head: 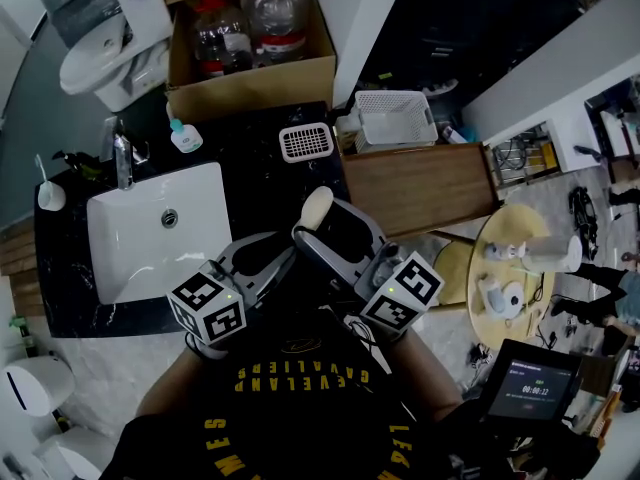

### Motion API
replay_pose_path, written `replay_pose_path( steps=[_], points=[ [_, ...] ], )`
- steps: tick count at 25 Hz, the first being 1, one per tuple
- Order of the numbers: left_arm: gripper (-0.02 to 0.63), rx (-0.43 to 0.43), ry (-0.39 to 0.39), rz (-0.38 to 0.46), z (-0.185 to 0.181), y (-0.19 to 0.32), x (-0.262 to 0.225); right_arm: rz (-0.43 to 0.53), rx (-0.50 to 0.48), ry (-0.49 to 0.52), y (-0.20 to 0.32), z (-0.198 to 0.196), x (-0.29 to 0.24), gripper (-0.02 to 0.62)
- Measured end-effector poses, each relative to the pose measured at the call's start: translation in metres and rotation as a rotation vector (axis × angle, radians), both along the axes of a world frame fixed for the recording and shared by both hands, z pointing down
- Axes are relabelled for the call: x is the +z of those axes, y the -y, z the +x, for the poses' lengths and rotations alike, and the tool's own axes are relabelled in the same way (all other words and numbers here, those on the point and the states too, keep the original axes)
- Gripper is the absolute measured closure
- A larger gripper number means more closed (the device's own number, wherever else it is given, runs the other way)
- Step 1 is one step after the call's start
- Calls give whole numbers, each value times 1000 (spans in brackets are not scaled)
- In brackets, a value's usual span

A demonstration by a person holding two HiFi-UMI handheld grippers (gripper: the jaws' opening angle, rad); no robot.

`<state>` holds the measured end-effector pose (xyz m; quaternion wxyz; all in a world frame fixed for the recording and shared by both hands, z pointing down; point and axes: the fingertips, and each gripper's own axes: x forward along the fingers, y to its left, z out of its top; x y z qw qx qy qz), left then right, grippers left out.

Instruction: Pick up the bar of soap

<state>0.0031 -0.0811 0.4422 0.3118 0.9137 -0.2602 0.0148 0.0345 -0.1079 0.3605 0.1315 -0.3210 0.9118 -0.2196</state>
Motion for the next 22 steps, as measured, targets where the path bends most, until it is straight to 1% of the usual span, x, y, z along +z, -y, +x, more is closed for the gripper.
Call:
replay_pose_path(
  steps=[22],
  points=[
    [488, -12, -6, -20, -2, 2, 4, -3, -1, 9, 2, 3, 2, 328]
  ],
)
